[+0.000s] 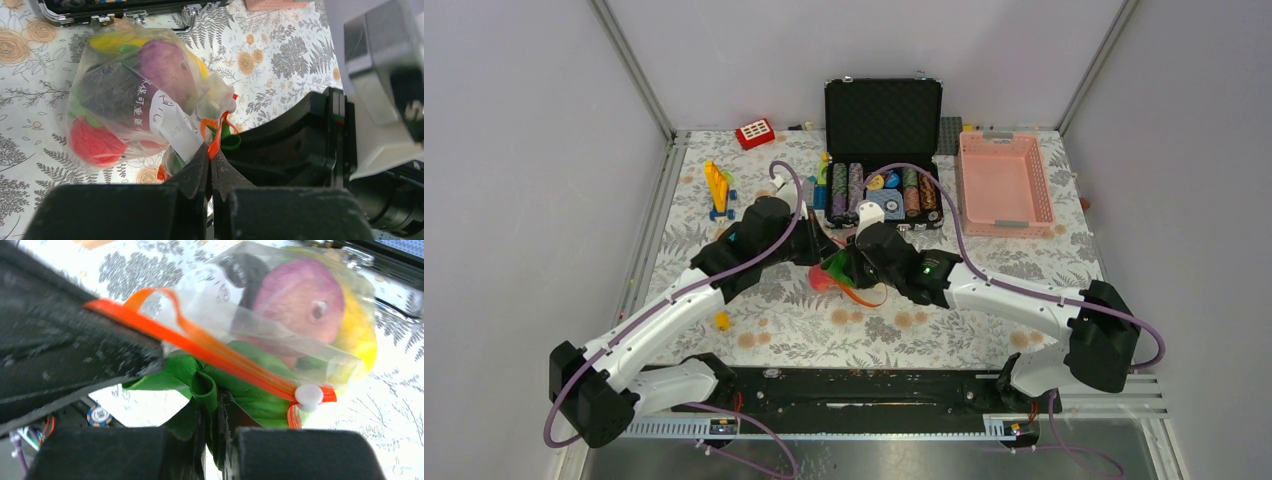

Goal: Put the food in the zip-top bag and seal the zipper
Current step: Place the fake vegetable in the zipper food storage bag.

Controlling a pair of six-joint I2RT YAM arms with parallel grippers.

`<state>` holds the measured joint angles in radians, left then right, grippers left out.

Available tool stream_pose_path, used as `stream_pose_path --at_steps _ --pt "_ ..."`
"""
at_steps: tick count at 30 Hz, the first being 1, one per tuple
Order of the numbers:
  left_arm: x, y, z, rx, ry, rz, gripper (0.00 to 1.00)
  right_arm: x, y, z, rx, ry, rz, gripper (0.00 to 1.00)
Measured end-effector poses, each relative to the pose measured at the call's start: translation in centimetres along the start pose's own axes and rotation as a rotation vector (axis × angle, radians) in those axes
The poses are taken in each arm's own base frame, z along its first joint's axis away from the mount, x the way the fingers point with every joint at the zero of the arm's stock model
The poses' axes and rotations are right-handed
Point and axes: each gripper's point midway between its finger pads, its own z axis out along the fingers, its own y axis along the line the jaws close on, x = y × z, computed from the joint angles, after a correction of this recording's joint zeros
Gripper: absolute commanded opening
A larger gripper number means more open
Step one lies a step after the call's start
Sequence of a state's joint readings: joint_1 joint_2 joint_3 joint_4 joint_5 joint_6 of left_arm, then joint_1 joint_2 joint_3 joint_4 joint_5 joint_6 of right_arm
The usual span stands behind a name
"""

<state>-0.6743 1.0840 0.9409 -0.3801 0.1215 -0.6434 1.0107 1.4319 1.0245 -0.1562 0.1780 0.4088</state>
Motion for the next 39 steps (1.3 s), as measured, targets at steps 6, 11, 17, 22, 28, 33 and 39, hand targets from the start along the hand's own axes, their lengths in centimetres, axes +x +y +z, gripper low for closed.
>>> stream_pose_path --at_steps 6,11,17,22,28,33,39 --pt "0.3 -1.1 0.0 0.048 0.012 0.027 0.00 -1.3 -1.8 -1.0 0.136 -0.071 0.140 0.00" --pt "0.9 -2.6 -0.1 0.094 0.017 0.063 0.00 -3.0 -3.4 -2.2 0.253 -0.120 0.187 0.00" --pt "1.5 -3.9 -0.7 0.130 0.015 0.105 0.00 -3.8 -4.4 -3.0 0.323 -0.139 0.194 0.01" --pt "1.1 -4.3 -0.6 0.135 -0.002 0.084 0.00 -3.5 -4.4 -2.5 0.324 -0.136 0.193 0.03" --pt "1.4 -4.0 0.1 0.116 0.016 0.053 0.00 -1.9 -4.7 -0.7 0.318 -0.139 0.221 0.17" --pt "1.2 -4.3 0.3 0.122 0.011 0.043 0.00 -2.3 -5.1 -0.2 0.347 -0.174 0.262 0.40" --pt "1.0 -4.4 0.7 0.121 0.003 0.035 0.00 -2.2 -4.6 -0.8 0.226 -0.262 0.250 0.52"
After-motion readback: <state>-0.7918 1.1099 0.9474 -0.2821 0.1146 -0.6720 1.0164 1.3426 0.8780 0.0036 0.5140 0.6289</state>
